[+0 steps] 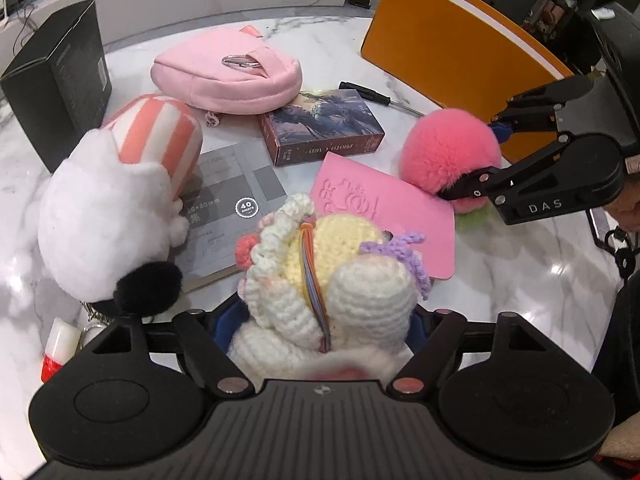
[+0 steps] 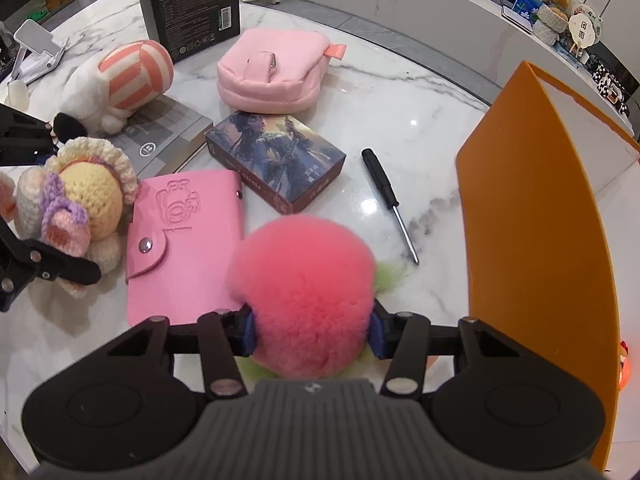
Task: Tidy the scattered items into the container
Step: 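Close right tool on the pink fluffy pompom while left tool grasps the crocheted bunny, then lift the pink pompom with right tool while left tool lifts the crocheted bunny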
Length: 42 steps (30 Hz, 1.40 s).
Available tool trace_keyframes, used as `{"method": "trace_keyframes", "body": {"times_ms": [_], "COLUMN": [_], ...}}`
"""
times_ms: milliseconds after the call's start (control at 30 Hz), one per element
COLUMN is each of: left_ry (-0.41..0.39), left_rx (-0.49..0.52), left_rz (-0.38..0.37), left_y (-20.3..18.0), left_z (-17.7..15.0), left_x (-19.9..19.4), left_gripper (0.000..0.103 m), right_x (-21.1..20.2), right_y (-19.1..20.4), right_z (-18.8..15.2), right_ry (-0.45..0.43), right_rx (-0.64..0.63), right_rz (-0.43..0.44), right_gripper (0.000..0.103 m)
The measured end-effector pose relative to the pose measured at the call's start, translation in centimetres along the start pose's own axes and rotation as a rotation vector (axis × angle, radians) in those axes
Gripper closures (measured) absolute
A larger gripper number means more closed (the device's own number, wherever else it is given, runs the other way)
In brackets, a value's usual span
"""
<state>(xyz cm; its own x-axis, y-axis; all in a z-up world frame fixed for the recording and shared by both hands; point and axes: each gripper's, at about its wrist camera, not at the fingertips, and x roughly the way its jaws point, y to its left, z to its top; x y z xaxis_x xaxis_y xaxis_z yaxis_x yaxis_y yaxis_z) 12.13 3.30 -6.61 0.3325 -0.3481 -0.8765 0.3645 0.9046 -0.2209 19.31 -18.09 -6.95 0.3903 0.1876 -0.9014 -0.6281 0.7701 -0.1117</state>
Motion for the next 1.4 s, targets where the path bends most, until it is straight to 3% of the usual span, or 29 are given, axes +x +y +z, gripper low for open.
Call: {"method": "trace_keyframes", "body": {"times_ms": [800, 867, 900, 933, 1033, 1100, 1200, 1400], "left_ry": [-0.062, -0.063, -0.064, -0.066, -0.072, -0.076, -0.083, -0.082], "left_rx": [-0.068, -0.066, -0.065, -0.064, -0.06, -0.064, -0.064, -0.059], "left_rz": [-0.007, -0.003, -0.001, 0.001, 0.007, 0.01, 0.015, 0.008], "left_y": [0.5, 0.3, 0.1, 0.0, -0.5, -0.7, -1.1, -1.6], "left_z": [-1.3, -1.5, -1.5, -1.6, -1.7, -1.8, -1.9, -2.0], "left_x": [-3.2, -3.5, -3.7, -4.0, -4.7, -5.0, -5.3, -5.2], "left_gripper": [0.018, 0.018, 0.018, 0.018, 0.018, 0.018, 0.019, 0.018], "right_x": [-4.9, -5.6, -5.9, -6.3, -7.2, -7.4, -7.1, -5.0], "right_y": [0.2, 0.2, 0.2, 0.1, 0.0, -0.1, -0.2, -0.1], "right_z": [0.8, 0.9, 1.0, 1.1, 1.2, 1.1, 1.1, 1.8], "right_ry": [-0.04, -0.046, -0.047, -0.049, -0.063, -0.062, -0.069, -0.057], "right_rx": [-0.004, -0.005, -0.005, -0.005, -0.008, -0.003, 0.003, 0.016], "right_rz": [-0.055, -0.054, -0.051, -0.05, -0.055, -0.044, -0.036, -0.017], "right_gripper": [0.058, 0.076, 0.1, 0.1, 0.099, 0.092, 0.055, 0.054]}}
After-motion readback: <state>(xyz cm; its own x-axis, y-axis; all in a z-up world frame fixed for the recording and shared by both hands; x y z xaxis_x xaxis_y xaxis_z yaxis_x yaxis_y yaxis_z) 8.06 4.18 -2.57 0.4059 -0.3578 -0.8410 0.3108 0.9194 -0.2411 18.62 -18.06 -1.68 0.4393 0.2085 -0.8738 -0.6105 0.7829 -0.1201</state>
